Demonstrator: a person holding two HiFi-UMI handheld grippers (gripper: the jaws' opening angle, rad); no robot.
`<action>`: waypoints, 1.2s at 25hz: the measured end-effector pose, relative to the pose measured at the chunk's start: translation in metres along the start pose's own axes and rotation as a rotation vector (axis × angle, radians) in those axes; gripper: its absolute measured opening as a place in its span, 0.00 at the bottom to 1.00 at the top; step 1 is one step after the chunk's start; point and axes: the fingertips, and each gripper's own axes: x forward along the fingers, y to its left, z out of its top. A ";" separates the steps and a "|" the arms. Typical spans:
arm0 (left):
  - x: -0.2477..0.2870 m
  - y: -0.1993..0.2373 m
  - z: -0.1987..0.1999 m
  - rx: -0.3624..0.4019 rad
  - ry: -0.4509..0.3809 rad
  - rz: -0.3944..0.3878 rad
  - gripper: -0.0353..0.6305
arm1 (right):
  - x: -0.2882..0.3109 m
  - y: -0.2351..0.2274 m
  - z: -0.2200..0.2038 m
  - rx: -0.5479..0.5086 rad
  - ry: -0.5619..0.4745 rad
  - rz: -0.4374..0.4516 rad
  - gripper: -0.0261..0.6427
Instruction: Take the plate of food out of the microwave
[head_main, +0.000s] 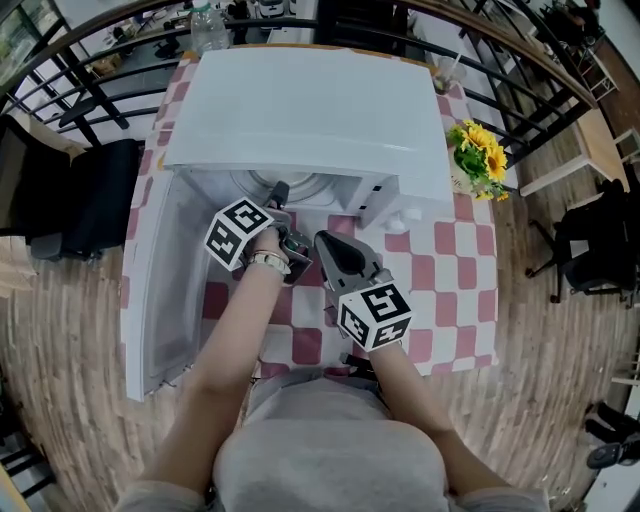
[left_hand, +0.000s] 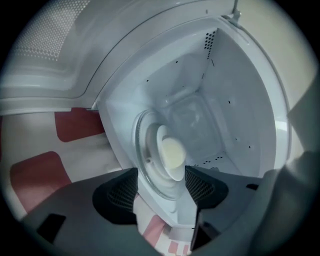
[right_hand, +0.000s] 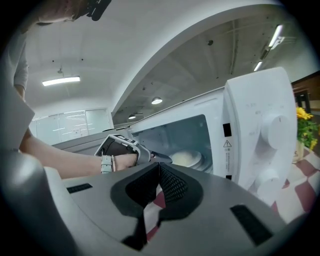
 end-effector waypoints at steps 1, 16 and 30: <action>0.000 0.000 0.000 0.004 -0.002 0.016 0.48 | 0.001 -0.002 -0.001 0.009 0.002 -0.004 0.08; 0.005 0.018 0.003 -0.136 0.010 0.192 0.54 | 0.003 -0.020 -0.012 0.061 0.026 -0.061 0.08; 0.032 0.036 0.007 -0.220 -0.023 0.282 0.59 | 0.001 -0.037 -0.025 0.077 0.058 -0.108 0.08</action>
